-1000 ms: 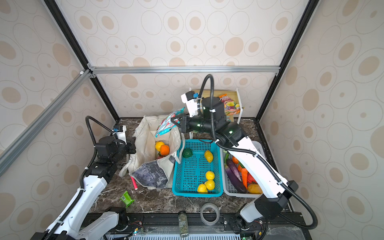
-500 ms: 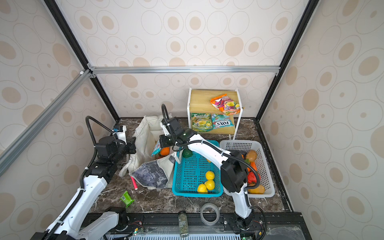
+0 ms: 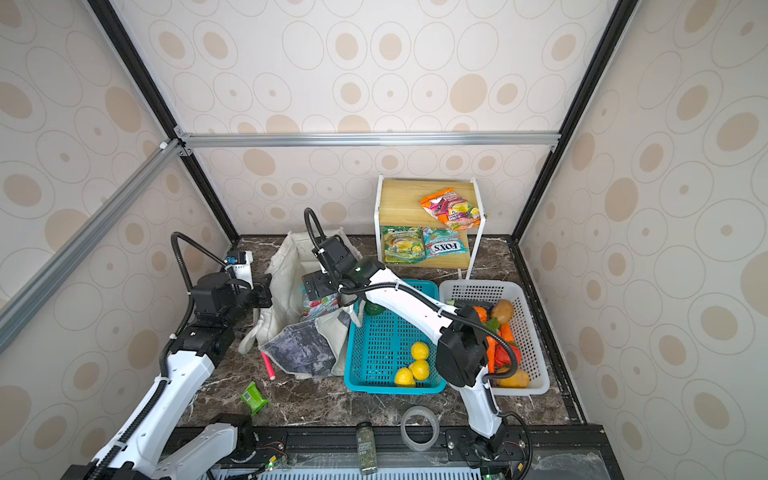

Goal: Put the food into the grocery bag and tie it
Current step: 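Move the right gripper back to the shelf above the orange Fruits candy bag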

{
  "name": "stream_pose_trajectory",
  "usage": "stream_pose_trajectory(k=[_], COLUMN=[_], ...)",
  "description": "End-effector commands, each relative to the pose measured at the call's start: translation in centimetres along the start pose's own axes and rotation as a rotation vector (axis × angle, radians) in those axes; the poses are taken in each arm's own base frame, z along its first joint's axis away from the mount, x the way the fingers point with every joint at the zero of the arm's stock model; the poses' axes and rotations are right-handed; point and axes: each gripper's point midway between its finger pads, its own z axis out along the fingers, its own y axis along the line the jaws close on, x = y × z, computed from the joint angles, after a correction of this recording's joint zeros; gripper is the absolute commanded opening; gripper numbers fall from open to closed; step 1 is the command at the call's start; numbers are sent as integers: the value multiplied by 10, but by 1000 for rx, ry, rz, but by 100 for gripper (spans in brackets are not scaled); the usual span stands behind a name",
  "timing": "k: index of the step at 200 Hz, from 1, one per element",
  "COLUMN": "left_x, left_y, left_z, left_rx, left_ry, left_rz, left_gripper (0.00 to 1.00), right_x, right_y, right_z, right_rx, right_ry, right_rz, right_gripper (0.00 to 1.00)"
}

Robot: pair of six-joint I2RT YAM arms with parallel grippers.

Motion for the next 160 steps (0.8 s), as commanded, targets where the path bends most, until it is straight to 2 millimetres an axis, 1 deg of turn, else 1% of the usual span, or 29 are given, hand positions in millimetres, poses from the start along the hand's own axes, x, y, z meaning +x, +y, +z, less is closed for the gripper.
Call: stream_pose_trajectory(k=[1,17,29,35,51,65,80,92,105,121,160], left_x=[-20,-19,-20,-21,-21,-19,-20,-19,-19,-19,-19], left_y=[-2,-2,-2,-2,-2,-2,-2,-2,-2,-2,-2], left_z=[-7,-8,-8,-9,-9,-8,-8,-8,-7,-7,-6], left_rx=[6,4,4,4,6,8,9,10,9,8,7], left_ry=[-74,-75,-78,-80,-79,-74,-75,-74,-73,-72,-70], left_rz=[3,5,5,4,5,4,3,3,2,3,3], left_gripper=[0,0,0,0,0,0,0,0,0,0,0], right_x=[-50,-61,-67,-71,-79,-83,-86,-85,-79,-70,-53], right_y=[-4,-13,-29,-42,-84,-117,-155,-184,-214,-236,-255], right_z=[-95,-132,-153,-162,-187,-207,-229,-241,-251,-254,-244], right_rx=[35,51,52,62,102,144,232,318,412,478,490], right_ry=[-162,-206,-227,-236,-260,-291,-332,-343,-332,-302,-264], right_rz=[-101,-147,-141,-119,-41,1,47,71,112,132,179], right_gripper=[100,100,100,100,100,100,100,100,100,100,100])
